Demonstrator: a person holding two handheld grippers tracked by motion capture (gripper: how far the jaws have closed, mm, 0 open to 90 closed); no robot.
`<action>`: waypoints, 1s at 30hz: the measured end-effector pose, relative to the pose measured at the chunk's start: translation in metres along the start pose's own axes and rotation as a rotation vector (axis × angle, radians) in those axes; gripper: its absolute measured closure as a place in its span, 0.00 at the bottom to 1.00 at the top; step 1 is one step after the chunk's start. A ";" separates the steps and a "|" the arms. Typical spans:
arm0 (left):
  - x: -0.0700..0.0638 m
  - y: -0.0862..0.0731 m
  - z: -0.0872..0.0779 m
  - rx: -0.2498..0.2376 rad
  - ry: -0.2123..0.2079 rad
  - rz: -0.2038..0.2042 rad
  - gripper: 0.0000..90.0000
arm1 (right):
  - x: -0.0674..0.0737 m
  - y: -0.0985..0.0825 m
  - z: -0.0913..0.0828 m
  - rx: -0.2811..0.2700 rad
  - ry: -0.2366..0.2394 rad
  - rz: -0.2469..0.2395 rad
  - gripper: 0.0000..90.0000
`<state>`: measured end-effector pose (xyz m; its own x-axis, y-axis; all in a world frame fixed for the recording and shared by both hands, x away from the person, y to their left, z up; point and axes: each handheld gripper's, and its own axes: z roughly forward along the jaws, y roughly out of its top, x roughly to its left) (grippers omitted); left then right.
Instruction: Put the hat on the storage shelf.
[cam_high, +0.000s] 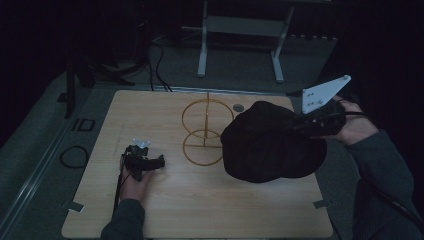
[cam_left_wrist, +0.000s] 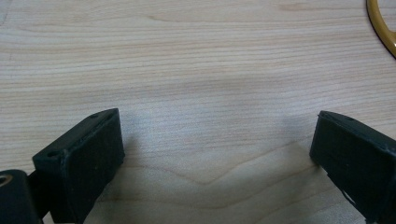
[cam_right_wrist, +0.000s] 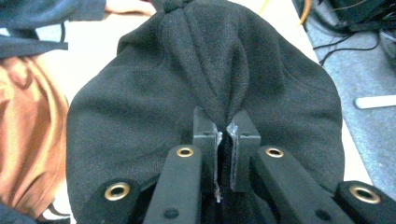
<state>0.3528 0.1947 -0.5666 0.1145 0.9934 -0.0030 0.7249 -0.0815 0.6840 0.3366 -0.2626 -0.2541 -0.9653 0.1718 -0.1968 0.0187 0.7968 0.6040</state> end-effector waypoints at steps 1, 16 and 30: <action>0.000 0.000 0.000 0.000 0.000 0.000 0.03 | -0.001 -0.001 -0.002 -0.010 -0.009 0.007 0.93; 0.000 0.000 0.000 0.001 0.000 0.001 0.03 | -0.028 -0.027 -0.020 -0.169 -0.214 0.183 0.94; 0.000 0.000 0.000 0.000 -0.001 0.001 0.03 | -0.040 -0.032 -0.022 -0.261 -0.318 0.284 0.94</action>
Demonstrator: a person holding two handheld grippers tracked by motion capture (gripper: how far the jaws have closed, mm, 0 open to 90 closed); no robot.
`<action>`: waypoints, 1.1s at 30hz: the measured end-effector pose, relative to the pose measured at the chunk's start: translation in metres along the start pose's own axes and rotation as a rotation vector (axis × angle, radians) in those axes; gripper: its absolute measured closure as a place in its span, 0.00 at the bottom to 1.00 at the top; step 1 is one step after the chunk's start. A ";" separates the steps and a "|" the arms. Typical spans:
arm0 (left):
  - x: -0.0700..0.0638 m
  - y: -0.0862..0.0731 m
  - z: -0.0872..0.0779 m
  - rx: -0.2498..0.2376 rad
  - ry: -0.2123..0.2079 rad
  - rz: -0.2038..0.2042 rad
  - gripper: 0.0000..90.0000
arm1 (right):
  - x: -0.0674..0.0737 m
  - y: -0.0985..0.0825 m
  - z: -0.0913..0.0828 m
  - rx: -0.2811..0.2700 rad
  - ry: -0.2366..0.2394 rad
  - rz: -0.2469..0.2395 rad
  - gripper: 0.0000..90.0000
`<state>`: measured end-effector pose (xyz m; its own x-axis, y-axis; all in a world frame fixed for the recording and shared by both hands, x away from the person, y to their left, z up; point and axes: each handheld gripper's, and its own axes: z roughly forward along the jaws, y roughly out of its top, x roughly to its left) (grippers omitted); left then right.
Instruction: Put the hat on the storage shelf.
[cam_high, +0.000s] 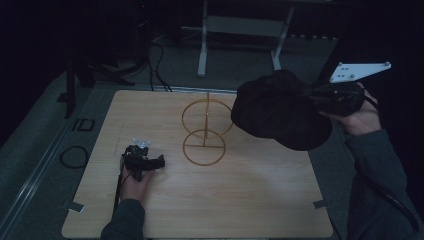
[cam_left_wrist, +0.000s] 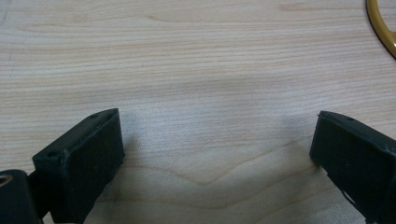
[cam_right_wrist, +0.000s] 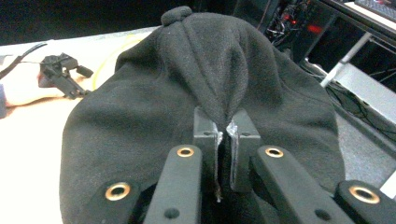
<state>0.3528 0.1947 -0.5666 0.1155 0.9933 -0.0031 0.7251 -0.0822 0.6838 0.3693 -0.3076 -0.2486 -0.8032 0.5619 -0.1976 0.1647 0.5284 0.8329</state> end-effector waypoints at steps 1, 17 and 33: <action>0.000 0.000 0.000 0.000 0.000 0.000 0.03 | -0.001 -0.001 0.002 0.003 0.002 0.010 0.94; 0.000 0.000 0.000 0.000 0.000 0.001 0.03 | -0.002 0.006 0.026 -0.053 -0.124 0.125 0.94; 0.000 0.000 0.000 0.001 -0.001 0.001 0.03 | 0.001 0.018 0.049 -0.105 -0.117 0.176 0.94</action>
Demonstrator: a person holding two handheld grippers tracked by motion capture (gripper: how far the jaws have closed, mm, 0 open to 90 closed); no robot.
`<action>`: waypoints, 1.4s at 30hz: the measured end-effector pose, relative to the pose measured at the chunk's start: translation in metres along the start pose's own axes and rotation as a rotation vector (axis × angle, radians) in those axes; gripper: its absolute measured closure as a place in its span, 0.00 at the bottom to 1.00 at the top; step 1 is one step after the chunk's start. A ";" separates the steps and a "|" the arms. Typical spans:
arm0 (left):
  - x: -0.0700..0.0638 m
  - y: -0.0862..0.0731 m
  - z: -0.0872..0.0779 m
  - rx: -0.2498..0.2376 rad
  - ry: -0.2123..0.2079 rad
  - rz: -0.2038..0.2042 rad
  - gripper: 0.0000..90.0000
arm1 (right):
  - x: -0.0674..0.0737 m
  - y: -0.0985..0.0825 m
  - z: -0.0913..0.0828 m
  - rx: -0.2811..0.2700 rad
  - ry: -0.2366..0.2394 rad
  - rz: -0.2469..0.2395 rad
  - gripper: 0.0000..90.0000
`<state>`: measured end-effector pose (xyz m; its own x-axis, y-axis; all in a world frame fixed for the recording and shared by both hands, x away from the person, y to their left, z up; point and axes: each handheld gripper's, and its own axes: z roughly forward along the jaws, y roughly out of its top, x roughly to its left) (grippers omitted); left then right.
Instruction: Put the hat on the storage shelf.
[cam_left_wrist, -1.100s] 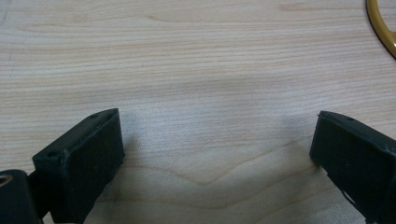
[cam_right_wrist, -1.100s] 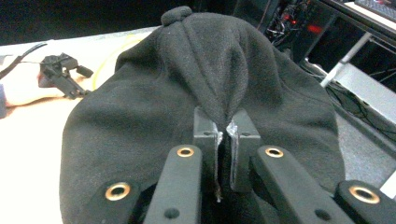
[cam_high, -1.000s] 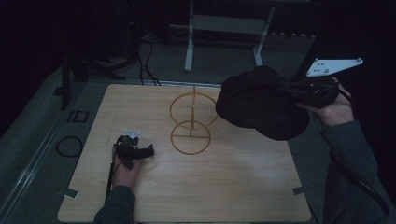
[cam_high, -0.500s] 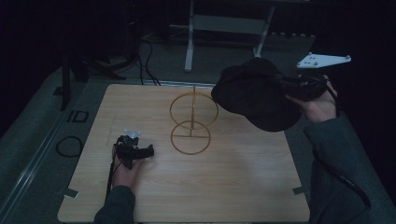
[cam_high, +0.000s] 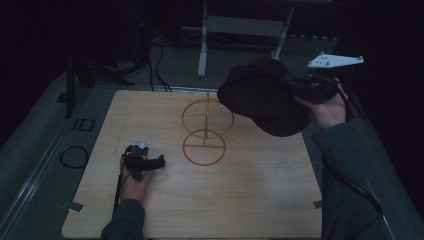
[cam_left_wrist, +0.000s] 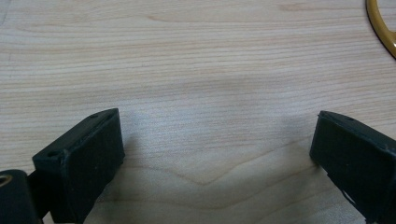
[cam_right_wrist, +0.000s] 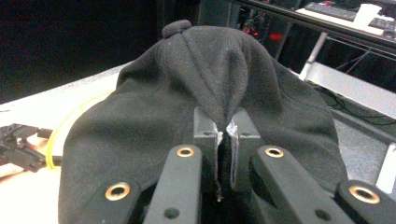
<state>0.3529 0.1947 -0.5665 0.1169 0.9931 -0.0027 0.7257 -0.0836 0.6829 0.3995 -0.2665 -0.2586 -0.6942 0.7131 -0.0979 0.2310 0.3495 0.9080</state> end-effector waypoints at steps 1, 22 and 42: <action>0.000 0.000 0.000 0.000 0.000 0.000 0.03 | 0.001 0.001 0.001 0.003 -0.001 -0.003 0.94; 0.000 0.000 0.000 -0.001 0.001 0.000 0.03 | 0.022 0.018 0.023 -0.024 0.057 -0.021 0.94; 0.000 0.000 0.000 0.000 0.001 0.002 0.03 | 0.049 0.026 0.051 -0.031 0.153 -0.061 0.94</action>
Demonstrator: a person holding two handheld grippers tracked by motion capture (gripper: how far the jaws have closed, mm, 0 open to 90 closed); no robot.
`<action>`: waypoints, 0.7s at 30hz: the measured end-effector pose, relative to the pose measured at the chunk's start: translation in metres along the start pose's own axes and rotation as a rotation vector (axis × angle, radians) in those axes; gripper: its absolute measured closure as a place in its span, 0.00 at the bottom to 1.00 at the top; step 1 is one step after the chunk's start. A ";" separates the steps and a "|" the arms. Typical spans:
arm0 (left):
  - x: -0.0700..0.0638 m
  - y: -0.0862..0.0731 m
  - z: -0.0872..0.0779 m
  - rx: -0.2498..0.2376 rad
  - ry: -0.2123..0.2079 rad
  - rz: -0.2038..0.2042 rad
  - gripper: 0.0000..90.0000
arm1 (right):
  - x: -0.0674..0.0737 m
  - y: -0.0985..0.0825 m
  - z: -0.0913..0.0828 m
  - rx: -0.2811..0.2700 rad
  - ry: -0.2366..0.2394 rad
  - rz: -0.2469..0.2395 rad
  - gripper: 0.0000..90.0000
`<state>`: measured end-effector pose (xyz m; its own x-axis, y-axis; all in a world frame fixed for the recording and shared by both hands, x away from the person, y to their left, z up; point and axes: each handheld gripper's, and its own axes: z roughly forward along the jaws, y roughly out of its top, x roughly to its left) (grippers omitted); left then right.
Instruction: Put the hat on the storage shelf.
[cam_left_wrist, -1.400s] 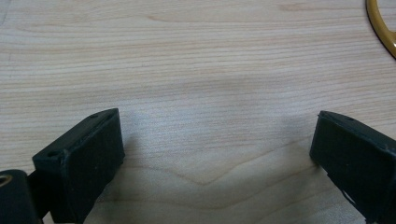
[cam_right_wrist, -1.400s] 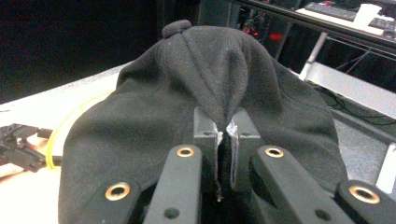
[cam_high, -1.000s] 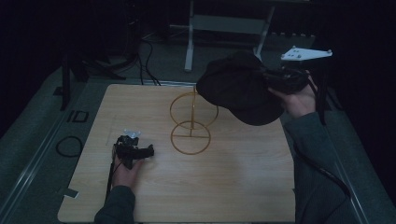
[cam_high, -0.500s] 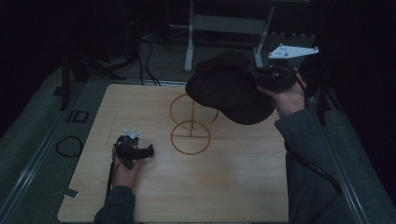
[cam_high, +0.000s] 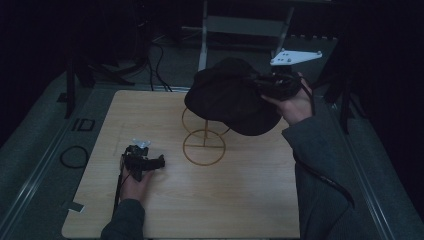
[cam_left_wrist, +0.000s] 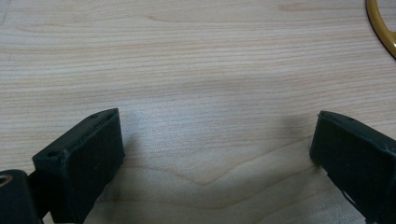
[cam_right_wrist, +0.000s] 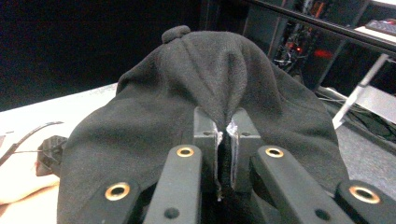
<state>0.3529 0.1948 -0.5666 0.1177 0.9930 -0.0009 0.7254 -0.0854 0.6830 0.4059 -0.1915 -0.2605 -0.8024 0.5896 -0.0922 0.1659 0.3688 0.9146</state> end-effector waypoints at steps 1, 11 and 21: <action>0.000 0.000 0.000 0.000 0.000 0.000 0.03 | 0.001 0.001 0.001 0.002 0.003 -0.004 0.94; 0.000 0.000 0.000 0.003 -0.001 0.002 0.03 | 0.016 0.000 0.017 0.019 0.063 -0.042 0.93; 0.000 0.000 0.000 0.000 -0.001 -0.002 0.03 | 0.026 -0.004 0.037 0.061 0.097 -0.062 0.93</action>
<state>0.3528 0.1947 -0.5665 0.1172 0.9931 -0.0031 0.7258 -0.0836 0.6828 0.4054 -0.1514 -0.2814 -0.8635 0.4930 -0.1066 0.1463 0.4471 0.8825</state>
